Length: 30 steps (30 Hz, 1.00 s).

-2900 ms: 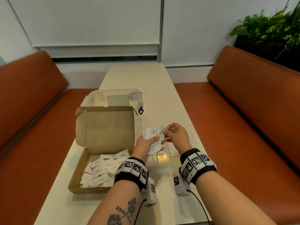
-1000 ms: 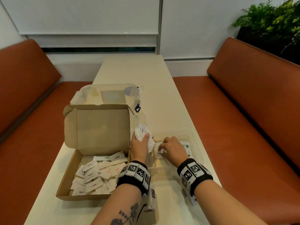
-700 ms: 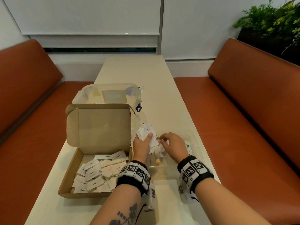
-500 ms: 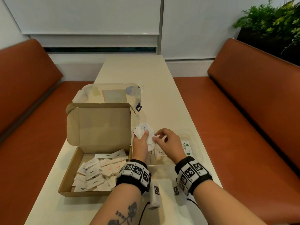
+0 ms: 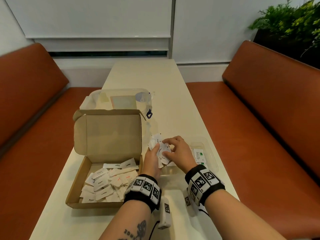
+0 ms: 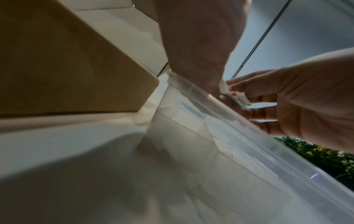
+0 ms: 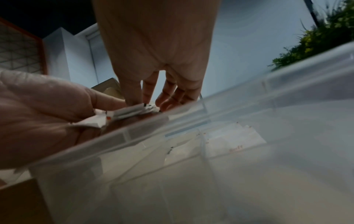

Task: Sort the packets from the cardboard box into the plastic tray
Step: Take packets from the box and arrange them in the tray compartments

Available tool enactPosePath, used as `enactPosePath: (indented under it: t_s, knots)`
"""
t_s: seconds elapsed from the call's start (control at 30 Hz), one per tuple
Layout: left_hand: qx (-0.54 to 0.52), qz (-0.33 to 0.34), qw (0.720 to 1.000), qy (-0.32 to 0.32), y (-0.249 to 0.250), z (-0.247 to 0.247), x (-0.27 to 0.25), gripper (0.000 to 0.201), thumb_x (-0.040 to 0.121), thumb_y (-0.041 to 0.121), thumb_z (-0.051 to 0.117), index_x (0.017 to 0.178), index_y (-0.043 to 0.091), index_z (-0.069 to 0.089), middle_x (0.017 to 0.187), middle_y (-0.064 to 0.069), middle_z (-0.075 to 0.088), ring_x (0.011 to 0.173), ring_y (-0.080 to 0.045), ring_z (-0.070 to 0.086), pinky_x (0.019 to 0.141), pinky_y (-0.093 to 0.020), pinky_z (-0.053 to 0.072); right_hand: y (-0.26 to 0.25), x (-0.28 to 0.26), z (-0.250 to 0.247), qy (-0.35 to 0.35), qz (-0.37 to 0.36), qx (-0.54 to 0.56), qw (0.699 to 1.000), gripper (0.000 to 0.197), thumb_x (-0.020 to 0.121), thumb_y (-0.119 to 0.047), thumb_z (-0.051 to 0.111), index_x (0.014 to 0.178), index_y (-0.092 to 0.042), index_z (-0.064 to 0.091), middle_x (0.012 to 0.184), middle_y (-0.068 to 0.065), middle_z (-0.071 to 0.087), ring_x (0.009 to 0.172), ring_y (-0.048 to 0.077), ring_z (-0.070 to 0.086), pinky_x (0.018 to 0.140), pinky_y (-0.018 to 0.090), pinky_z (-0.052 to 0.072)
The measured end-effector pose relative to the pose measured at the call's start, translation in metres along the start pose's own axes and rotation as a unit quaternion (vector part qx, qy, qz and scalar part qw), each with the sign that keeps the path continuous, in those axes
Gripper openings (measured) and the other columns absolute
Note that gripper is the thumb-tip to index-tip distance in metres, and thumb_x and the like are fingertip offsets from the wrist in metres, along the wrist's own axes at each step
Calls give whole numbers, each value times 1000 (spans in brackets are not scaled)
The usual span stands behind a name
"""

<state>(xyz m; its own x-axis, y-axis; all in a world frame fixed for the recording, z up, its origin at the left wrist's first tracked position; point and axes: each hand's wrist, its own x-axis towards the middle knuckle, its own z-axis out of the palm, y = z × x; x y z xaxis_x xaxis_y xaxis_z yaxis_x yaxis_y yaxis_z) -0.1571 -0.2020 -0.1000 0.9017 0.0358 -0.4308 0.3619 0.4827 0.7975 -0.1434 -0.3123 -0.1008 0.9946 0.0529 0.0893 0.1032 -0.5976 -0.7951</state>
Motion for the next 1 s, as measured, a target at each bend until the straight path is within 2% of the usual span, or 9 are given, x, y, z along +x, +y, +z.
enactPosePath:
  t_s: [0.13,0.23,0.33,0.43,0.57,0.67,0.73,0.83,1.0]
  knots:
    - [-1,5,1000,-12,-1,-1,-2,29,99,16,45,126,9,54,96,-12,69,77,-22,69,58,-29,58,-2,0,-1,44,3,21,999,11,78,-22,72,87,-27,66,99,-13,49,70,-2,49,61,5,36]
    - [11,8,1000,-20,1,1,-5,33,98,16,48,128,5,53,101,-16,66,80,-24,66,62,-31,56,-2,-1,-3,48,3,25,999,9,82,-23,70,77,-25,63,94,-13,54,72,2,51,63,9,39]
    - [22,13,999,-21,1,3,-7,32,96,17,52,127,7,54,112,-21,64,90,-29,65,76,-40,54,-2,-3,-2,38,27,43,998,11,83,-23,68,75,-23,61,77,-9,61,70,10,55,66,26,48]
    - [28,24,999,-12,1,2,-5,32,97,15,51,128,7,53,116,-23,63,91,-30,64,74,-39,54,-1,-2,-4,44,40,71,996,10,84,-19,66,76,-21,60,72,-3,63,68,12,57,65,29,49]
    - [40,38,998,2,-2,3,-1,32,96,13,54,127,7,54,117,-22,64,92,-29,66,64,-33,57,2,1,-9,52,42,102,993,8,87,-16,63,81,-21,61,73,-1,68,68,13,63,60,16,49]
    - [47,41,998,5,-3,5,-2,32,94,9,55,126,5,55,116,-23,64,101,-35,65,78,-43,56,4,2,-11,62,38,100,992,6,87,-17,64,84,-21,67,66,-7,64,61,2,57,56,4,41]
    - [58,43,997,6,-4,4,-1,33,93,6,56,126,4,55,116,-22,65,105,-37,63,90,-51,52,5,4,-12,64,37,99,992,7,87,-16,65,88,-21,70,64,-9,61,58,-2,53,56,4,40]
    - [72,57,996,21,-7,3,1,32,92,7,58,124,5,57,114,-21,66,104,-37,64,93,-53,51,7,3,-10,66,58,114,990,12,83,-18,70,94,-19,66,63,-8,57,56,0,52,55,9,41]
    - [80,81,993,36,-8,4,2,30,95,12,54,124,5,55,115,-21,65,105,-37,63,93,-52,51,9,0,-9,56,89,120,987,25,79,-17,73,64,-18,53,58,-8,50,55,7,45,52,9,37]
